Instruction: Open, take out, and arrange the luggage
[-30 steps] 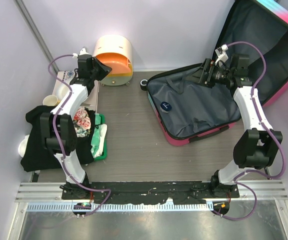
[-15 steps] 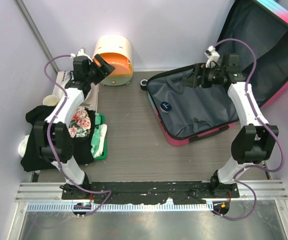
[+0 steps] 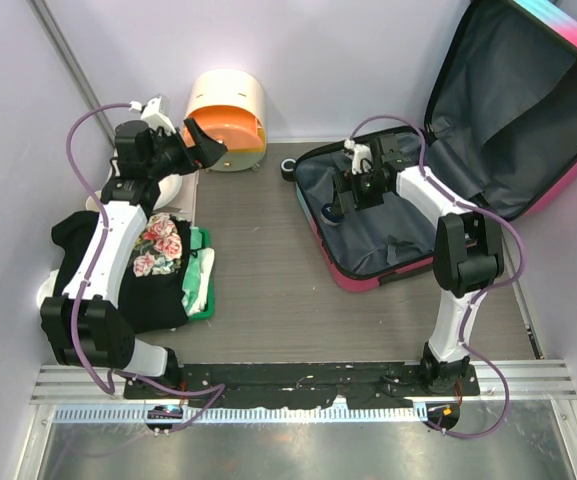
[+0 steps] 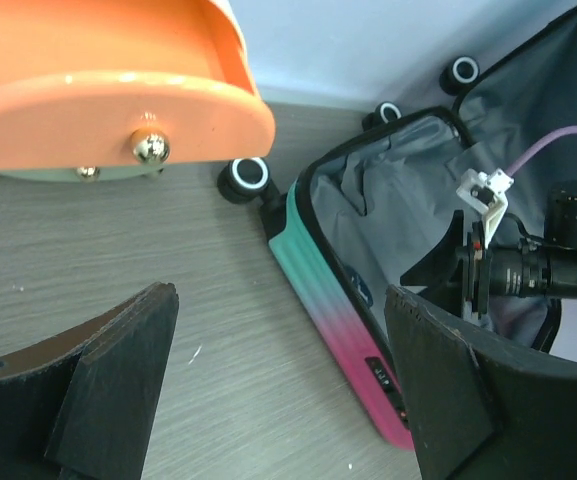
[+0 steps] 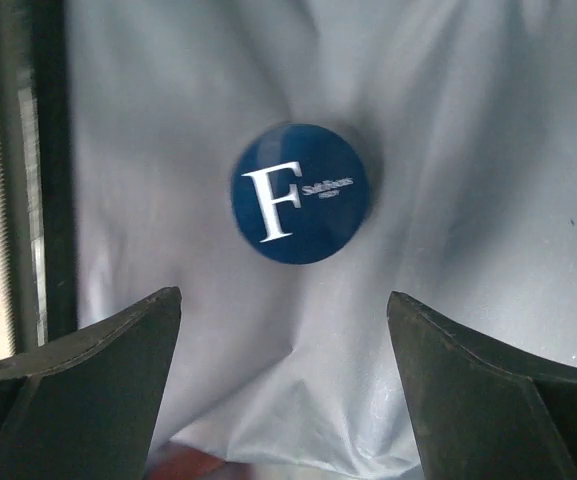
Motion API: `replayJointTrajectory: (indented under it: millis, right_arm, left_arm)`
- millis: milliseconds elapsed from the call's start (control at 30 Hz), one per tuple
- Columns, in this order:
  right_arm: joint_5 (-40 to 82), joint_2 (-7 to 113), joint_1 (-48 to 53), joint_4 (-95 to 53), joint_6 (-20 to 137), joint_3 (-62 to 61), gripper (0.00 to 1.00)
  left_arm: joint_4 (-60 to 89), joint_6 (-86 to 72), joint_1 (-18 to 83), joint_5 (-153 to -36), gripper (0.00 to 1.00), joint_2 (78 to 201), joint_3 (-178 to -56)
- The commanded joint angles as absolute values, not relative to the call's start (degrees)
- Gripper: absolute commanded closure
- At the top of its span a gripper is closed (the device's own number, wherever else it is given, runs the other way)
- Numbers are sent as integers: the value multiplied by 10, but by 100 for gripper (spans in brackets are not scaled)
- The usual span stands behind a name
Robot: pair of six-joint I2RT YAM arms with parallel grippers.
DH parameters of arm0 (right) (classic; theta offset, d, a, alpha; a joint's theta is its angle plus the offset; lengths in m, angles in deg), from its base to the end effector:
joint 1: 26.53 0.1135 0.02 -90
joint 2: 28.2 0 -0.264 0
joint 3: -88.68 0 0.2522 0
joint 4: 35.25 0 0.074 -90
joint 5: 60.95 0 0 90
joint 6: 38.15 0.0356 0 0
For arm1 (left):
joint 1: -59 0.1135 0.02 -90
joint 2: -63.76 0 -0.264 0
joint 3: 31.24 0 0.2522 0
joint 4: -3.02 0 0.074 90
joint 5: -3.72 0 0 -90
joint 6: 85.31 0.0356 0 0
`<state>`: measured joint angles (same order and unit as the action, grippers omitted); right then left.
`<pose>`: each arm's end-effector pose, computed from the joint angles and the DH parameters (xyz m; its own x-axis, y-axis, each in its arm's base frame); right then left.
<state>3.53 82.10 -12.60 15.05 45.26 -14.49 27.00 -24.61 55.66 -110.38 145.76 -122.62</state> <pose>0.4030 0.1157 0.2404 -0.7618 -0.2956 -0.5764 -0.5333 0.7914 0.2989 0.3337 -0.0340 0.3892 -0.4385 -0.4219 -0.7935 0.2672 0.7818 -0.5633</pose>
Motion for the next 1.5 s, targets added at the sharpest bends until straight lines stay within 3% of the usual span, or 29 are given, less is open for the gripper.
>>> replayJointTrajectory:
  millis: [0, 733, 1067, 1300, 1467]
  right_arm:
    - [78, 815, -130, 71, 620, -128, 9]
    - [58, 912, -112, 46, 731, -153, 9]
    - [93, 934, -110, 47, 731, -172, 13]
    - [146, 936, -108, 54, 723, -192, 10]
    - [169, 939, -102, 53, 691, -196, 20]
  left_arm:
    - [296, -207, 559, -1118, 12, 1442, -1224]
    - [312, -195, 558, -1114, 12, 1455, -1237]
    - [310, -197, 559, -1112, 12, 1462, -1236]
    - [307, -200, 559, -1114, 12, 1464, -1232]
    - [306, -200, 558, -1114, 12, 1469, -1235]
